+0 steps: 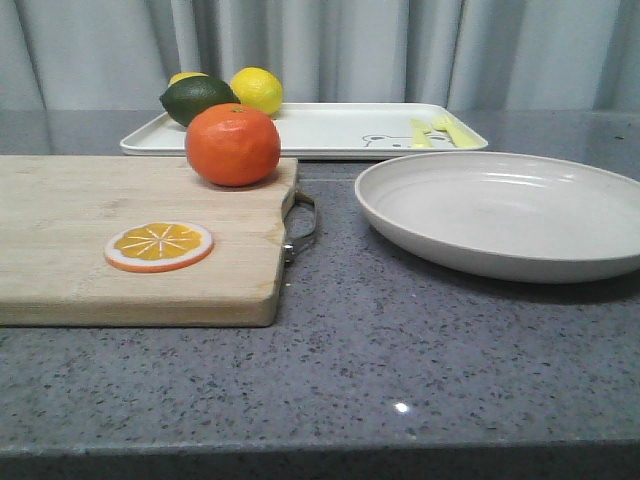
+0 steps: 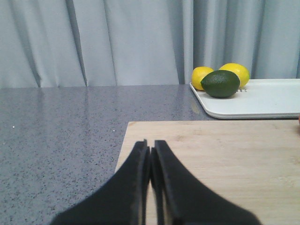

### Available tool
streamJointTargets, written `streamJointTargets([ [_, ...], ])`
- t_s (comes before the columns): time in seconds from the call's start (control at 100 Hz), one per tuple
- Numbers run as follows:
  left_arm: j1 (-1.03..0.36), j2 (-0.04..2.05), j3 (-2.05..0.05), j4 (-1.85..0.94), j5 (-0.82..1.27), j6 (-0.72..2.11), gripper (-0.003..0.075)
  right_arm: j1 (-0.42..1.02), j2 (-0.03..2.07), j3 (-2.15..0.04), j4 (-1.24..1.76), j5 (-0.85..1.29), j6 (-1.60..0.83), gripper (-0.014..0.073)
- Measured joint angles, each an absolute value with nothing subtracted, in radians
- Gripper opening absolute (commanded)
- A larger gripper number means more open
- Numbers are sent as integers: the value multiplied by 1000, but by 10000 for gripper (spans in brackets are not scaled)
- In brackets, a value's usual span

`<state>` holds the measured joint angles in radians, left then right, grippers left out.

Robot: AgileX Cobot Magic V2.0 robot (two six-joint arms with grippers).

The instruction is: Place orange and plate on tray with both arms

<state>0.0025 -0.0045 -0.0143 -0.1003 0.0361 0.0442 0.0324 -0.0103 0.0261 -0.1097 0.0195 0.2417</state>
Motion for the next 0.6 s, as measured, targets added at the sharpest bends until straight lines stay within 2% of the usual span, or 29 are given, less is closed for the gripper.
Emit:
streamJointTargets([
  [0.6,2,311,-271,-115,36,44,-19,32,321,-207,-110,42,242,-59],
])
